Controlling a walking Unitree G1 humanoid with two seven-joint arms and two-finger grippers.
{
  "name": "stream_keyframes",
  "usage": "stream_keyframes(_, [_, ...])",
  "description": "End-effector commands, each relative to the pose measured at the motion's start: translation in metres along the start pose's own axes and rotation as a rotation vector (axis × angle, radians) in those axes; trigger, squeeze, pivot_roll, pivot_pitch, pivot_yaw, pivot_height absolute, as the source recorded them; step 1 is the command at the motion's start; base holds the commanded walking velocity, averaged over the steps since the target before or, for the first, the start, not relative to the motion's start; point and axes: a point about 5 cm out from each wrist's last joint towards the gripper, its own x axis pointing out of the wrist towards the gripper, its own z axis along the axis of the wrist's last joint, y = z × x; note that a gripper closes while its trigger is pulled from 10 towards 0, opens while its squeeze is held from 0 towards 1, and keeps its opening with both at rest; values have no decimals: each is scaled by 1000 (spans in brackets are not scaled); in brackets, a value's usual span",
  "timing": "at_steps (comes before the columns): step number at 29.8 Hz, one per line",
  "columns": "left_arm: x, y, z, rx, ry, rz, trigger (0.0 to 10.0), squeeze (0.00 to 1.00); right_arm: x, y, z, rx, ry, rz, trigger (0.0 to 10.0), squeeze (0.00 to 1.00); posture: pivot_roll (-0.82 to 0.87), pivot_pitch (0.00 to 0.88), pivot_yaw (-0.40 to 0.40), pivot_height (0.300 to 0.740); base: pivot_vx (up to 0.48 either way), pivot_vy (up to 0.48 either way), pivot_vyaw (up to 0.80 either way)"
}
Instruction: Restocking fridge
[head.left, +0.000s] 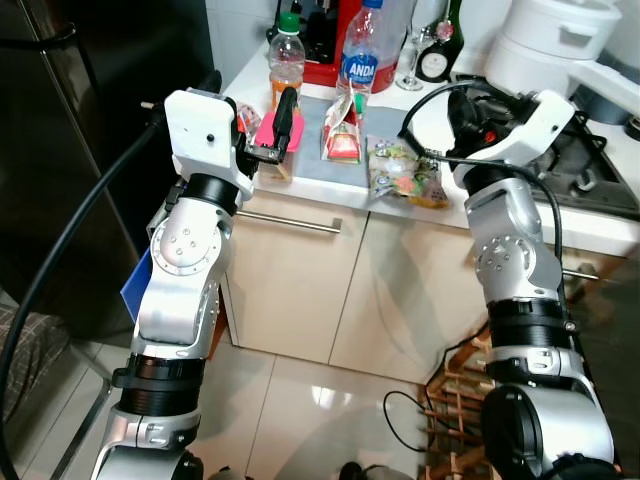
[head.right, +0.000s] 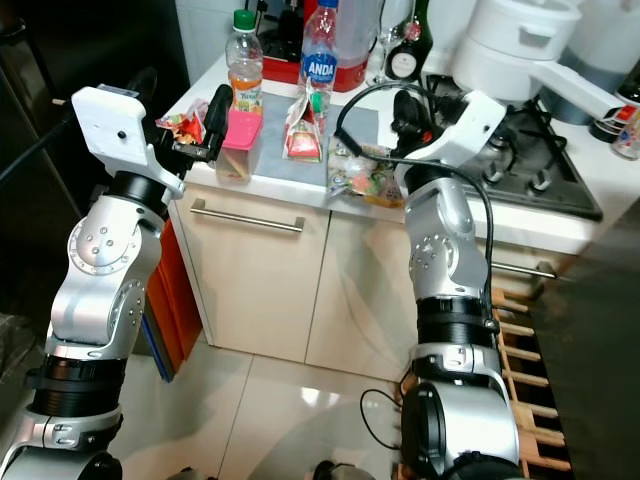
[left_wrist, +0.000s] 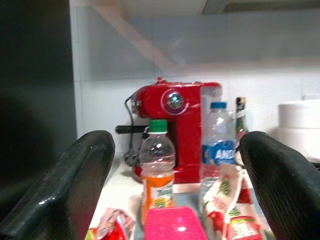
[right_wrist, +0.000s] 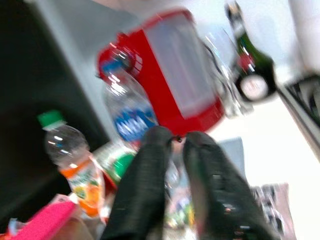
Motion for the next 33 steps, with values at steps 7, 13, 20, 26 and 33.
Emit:
stream_keyframes(7, [-1, -10, -3, 30, 3, -58, 10000, 0, -25, -10, 13, -269, -139, -94, 10000, 1000, -7, 0, -50, 740, 0, 0, 0])
stream_keyframes(13, [-5, -20, -7, 27, 19, -110, 10000, 0, -42, -8, 12, -596, -199, -104, 10000, 1000, -20, 0, -40, 740, 0, 0, 0])
stream_keyframes(20, [1, -9, -10, 129, 37, -25, 10000, 0, -46, -3, -6, -552, -155, -113, 10000, 1000, -23, 0, -42, 740, 0, 0, 0])
stream_keyframes(26, [7, 5, -28, 237, 155, 76, 10000, 0, -44, 16, -12, -644, -170, 14, 10000, 988, -5, 0, -65, 740, 0, 0, 0])
stream_keyframes(33, [26, 5, -57, 171, 261, 73, 10000, 0, -42, 24, -15, -635, -171, 36, 10000, 0, -3, 0, -81, 740, 0, 0, 0])
